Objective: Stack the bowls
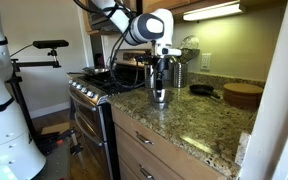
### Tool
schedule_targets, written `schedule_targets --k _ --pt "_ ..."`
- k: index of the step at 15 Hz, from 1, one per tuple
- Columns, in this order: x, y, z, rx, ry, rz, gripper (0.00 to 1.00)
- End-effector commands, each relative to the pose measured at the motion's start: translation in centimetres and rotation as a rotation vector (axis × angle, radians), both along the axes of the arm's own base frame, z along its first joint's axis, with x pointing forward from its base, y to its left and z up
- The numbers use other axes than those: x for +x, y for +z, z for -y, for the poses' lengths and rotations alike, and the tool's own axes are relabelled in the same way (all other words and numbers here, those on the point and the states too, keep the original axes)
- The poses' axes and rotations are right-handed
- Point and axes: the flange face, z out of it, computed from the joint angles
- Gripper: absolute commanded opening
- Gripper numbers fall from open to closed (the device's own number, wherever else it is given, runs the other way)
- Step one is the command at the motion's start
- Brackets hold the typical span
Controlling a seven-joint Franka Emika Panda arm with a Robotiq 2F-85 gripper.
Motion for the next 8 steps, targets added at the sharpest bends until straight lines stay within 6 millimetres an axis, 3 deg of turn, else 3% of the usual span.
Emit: schedule_targets --k 1,8 --pt "-0.1 0.7 0.3 0.018 -0.040 0.022 0.07" --pt "0.9 -0.1 -1.4 0.124 -0.059 0.031 0.08"
